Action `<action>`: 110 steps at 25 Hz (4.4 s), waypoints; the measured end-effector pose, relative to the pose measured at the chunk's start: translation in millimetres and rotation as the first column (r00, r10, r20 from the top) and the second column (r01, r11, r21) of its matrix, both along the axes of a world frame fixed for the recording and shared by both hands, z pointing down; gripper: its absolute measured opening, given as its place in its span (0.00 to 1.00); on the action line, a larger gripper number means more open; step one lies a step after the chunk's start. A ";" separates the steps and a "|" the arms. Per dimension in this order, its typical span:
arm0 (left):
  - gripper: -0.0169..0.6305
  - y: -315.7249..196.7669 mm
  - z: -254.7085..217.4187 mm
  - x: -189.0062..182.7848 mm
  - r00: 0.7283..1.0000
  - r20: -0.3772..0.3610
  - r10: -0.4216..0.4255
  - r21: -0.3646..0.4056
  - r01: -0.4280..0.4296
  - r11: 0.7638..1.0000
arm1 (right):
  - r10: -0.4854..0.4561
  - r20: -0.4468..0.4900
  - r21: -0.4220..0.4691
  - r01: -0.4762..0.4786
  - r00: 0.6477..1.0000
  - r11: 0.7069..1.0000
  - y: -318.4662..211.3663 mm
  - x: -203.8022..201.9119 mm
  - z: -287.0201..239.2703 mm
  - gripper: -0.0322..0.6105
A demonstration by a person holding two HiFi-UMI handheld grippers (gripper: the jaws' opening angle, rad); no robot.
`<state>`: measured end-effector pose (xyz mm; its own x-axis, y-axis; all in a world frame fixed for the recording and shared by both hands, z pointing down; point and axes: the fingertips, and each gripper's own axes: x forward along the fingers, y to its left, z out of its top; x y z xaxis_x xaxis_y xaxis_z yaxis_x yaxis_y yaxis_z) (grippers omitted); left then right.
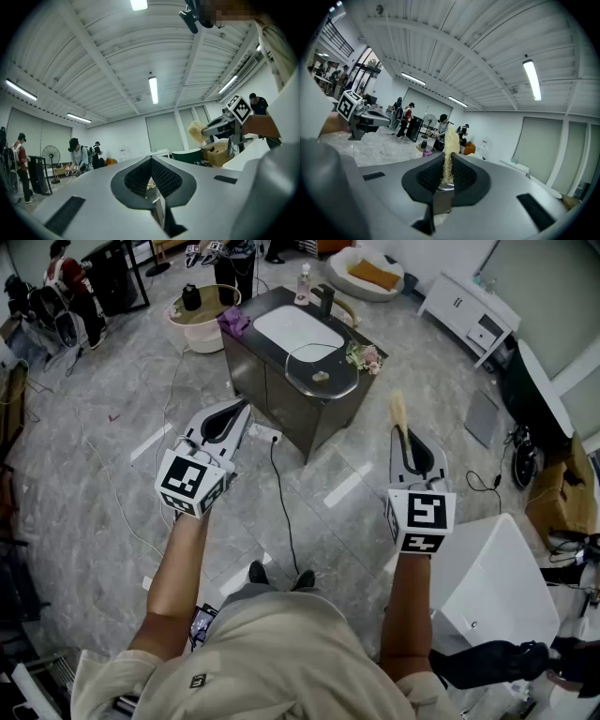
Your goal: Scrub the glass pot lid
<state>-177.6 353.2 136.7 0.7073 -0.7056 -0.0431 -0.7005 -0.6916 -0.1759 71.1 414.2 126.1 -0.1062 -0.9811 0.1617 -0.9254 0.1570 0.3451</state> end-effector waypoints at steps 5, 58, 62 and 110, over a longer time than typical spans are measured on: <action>0.05 1.1 2.5 -2.9 1.000 0.000 0.008 -0.001 -0.008 1.000 | 0.001 0.001 -0.003 -0.001 1.000 1.000 -0.1 -4.9 1.8 0.11; 0.05 -188.4 55.3 75.7 0.984 0.056 -0.171 -0.093 0.175 0.980 | -0.181 0.162 -0.046 0.190 0.970 0.981 -261.9 82.8 59.6 0.11; 0.05 -200.0 56.1 92.2 0.980 0.062 -0.191 -0.092 0.196 0.976 | -0.201 0.169 -0.046 0.212 0.965 0.976 -276.2 98.7 64.0 0.11; 0.05 -488.4 129.1 104.4 0.977 -0.018 0.214 -0.207 -0.213 0.955 | 0.190 0.094 -0.180 -0.171 0.977 0.969 -446.0 74.5 119.0 0.11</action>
<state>-73.1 -135.2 265.9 0.8425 -0.5309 0.0915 -0.5318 -0.8467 -0.0163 145.6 -31.8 245.1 0.0435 -0.9449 0.3245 -0.9744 0.0316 0.2226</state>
